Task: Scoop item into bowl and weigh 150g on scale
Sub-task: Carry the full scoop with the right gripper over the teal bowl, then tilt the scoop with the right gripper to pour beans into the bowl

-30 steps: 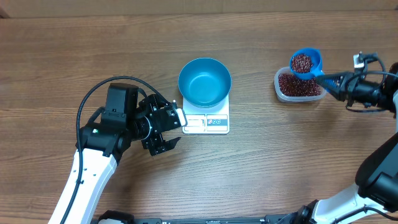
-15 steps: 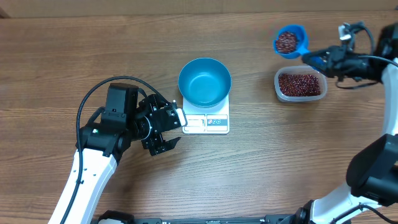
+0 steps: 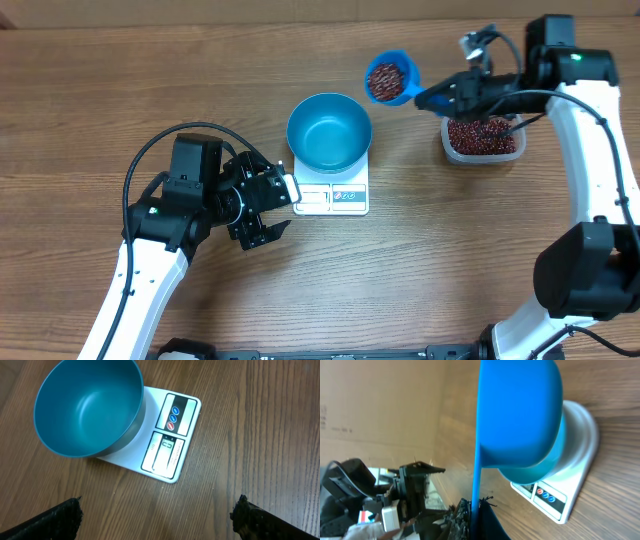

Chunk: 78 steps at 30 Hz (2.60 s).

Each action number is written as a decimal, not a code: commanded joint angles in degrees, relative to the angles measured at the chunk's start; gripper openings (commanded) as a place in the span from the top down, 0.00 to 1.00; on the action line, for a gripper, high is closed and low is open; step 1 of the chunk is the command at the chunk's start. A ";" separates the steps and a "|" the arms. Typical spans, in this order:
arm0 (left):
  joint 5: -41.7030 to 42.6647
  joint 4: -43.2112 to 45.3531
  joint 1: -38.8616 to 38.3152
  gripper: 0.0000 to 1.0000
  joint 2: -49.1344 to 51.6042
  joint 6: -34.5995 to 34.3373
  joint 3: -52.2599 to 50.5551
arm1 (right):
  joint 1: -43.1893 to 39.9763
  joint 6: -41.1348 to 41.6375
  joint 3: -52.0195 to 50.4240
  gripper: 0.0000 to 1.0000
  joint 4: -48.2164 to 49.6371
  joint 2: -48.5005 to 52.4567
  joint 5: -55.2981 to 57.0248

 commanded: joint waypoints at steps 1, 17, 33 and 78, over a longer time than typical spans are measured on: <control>0.46 -0.02 -0.39 0.00 0.46 -0.59 -0.42 | 3.56 0.68 1.90 0.96 0.11 0.13 1.92; 0.46 -0.02 -0.39 0.01 0.46 -0.59 -0.42 | 16.72 6.84 1.90 0.96 2.25 0.13 18.47; 0.46 -0.02 -0.39 0.00 0.46 -0.59 -0.42 | 23.89 11.78 1.88 0.96 3.30 0.15 33.38; 0.46 -0.02 -0.39 0.00 0.46 -0.59 -0.42 | 35.67 12.59 1.88 0.96 6.19 0.15 60.76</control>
